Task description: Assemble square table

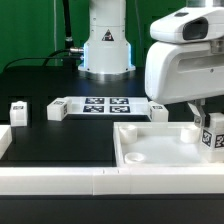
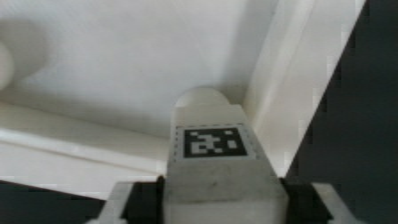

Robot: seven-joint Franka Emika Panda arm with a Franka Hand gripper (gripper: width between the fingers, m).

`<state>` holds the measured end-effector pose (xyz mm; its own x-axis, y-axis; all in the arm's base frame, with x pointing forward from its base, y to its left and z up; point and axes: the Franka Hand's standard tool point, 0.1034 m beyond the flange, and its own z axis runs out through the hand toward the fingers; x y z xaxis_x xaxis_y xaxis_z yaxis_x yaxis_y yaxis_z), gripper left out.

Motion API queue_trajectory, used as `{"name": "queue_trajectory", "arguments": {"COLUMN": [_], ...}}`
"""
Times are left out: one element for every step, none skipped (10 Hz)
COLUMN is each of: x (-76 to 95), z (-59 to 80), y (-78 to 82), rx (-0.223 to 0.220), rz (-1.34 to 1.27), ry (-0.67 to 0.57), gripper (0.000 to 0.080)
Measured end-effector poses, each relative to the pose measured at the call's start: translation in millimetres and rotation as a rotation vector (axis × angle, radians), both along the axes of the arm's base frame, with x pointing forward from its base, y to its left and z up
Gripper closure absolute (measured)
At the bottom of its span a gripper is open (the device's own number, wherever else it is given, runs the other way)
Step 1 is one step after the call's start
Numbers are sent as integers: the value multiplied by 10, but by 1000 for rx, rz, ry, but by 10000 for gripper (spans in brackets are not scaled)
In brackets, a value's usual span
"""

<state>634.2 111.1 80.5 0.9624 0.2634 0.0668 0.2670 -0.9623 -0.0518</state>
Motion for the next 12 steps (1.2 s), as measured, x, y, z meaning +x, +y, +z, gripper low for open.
{"name": "queue_trajectory", "arguments": {"x": [2, 6, 7, 1, -2, -3, -6, -7, -7, -6, -7, -7], "z": [1, 0, -1, -1, 3, 4, 3, 2, 3, 5, 4, 4], "y": [5, 6, 6, -1, -5, -2, 11, 20, 23, 20, 27, 27], "rx": [9, 21, 33, 54, 71, 88, 99, 102, 105, 107, 108, 106], "rz": [-143, -271, -419, -575, -696, -820, -968, -1050, -1117, -1144, -1145, -1117], "ry": [8, 12, 15, 16, 21, 31, 46, 53, 58, 62, 63, 61], "gripper": [514, 514, 514, 514, 514, 514, 514, 514, 514, 514, 440, 440]}}
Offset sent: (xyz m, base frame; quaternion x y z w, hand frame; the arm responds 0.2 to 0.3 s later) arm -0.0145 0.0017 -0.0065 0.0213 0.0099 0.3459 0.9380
